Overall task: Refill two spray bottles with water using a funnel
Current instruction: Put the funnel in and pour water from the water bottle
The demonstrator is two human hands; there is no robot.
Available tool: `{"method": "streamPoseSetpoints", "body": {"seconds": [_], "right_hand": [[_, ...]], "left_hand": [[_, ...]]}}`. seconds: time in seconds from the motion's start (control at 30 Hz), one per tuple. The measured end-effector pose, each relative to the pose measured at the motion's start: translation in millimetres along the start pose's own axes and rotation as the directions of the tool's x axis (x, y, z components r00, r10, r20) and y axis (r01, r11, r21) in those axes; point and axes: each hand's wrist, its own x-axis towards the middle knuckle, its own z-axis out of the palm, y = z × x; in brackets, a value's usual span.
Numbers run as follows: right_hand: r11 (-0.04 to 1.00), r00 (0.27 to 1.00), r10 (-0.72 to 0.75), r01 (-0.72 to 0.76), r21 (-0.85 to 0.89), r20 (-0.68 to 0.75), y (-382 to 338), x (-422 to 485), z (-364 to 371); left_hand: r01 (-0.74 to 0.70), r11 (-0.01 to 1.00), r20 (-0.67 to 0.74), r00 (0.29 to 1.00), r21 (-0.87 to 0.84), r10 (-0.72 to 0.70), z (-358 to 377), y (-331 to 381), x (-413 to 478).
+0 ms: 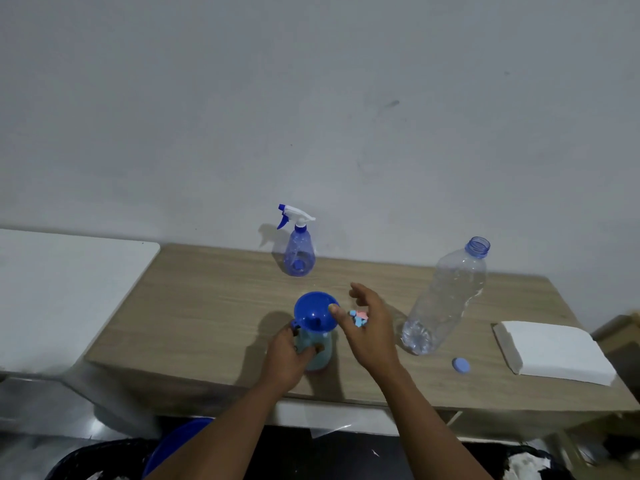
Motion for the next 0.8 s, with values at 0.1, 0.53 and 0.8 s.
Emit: {"method": "streamPoseSetpoints", "body": {"seconds": [0.1, 0.53, 0.8], "right_hand": [[0.996, 0.957, 0.074, -0.058, 0.065, -0.281, 27.9, -15.0, -24.8], [0.986, 0.829, 0.165, -0.129, 0.105, -0.534, 37.5, 29.5, -126.9], [0.992, 0.879, 0.104, -0.061, 0.106, -0.465, 34.7, 30.9, -128.3]], "left_hand": [[-0.008, 1.000, 0.002, 1.000, 0.007, 0.008, -0.2, -2.1, 1.5], [-0.011, 0.999, 0.092, 0.996, -0.040, 0.015, 35.6, 11.5, -0.7], [0.018, 1.000, 0.106, 0.994, -0.023, -0.015, 37.3, 18.4, -4.9]]}}
